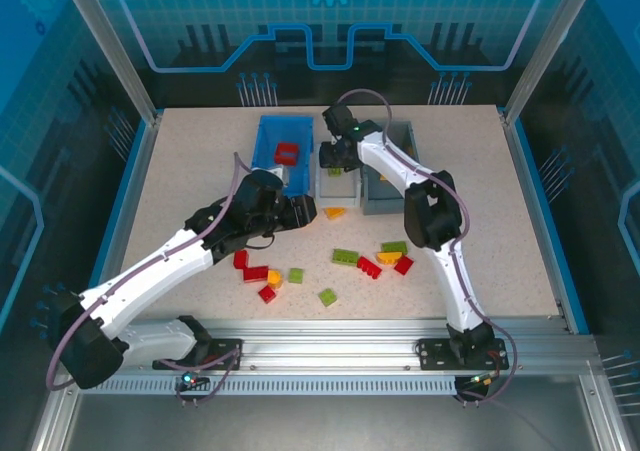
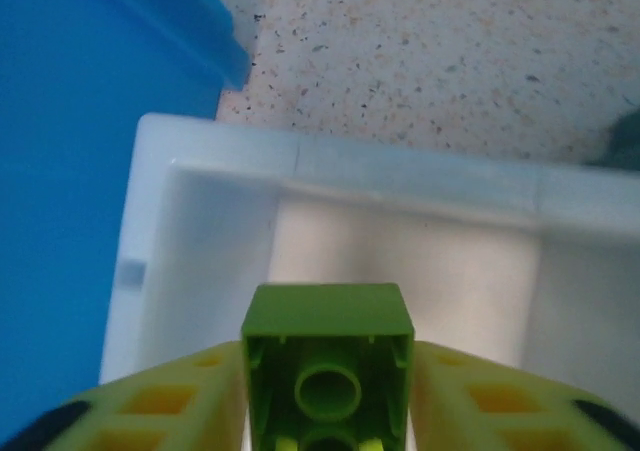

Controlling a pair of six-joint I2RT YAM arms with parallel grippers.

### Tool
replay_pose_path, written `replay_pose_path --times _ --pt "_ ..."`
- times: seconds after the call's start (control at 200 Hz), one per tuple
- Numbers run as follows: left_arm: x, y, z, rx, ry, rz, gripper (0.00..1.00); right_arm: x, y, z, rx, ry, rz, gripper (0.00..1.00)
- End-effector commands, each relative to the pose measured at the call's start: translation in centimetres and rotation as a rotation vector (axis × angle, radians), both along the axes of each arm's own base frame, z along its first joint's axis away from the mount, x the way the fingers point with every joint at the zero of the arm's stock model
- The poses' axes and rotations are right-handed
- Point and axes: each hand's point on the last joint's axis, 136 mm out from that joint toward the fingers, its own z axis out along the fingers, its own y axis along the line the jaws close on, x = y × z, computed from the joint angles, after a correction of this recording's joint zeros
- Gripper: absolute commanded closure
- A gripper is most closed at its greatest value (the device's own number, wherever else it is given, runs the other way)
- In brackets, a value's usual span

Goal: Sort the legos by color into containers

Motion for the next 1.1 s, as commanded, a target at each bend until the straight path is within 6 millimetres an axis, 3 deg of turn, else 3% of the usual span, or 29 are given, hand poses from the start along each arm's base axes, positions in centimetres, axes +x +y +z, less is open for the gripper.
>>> replay_pose_path --times 0.0,0.08,0.225,0.385,0.73,0.96,1.095 --pt "0.1 -0.6 0.9 -0.016 -0.036 -0.011 0.44 -0.4 0.2 0.3 0.029 0.062 -0.011 0.46" --pt "-0.2 -0.5 0.5 -0.016 -0.027 -0.009 0.44 -0.1 0.3 0.5 0.038 0.053 -0.011 0.45" --pt "-0.5 -0.3 0.3 -0.018 -0.024 -0.009 0.45 0.3 0.1 -0.2 0.033 0.066 -0.036 0.59" --pt "-0.8 -0.1 0.3 -0.011 -0.025 -0.010 0.45 1.0 0.1 -1.1 0.023 0.076 -0.056 0.68" --pt "-1.0 0.3 -0.6 0.026 -0.002 -0.010 0.44 4.2 0.1 -0.8 0.091 0.021 -0.078 0.62" --pt "-1.0 0.5 -1.3 0.039 0.007 -0.005 0.44 4.4 0.9 1.3 0.147 0.000 -0.038 0.58" --pt "-1.1 0.6 -1.5 0.041 0.015 0.000 0.44 3.2 1.6 4.5 0.147 -0.033 -0.004 0.57"
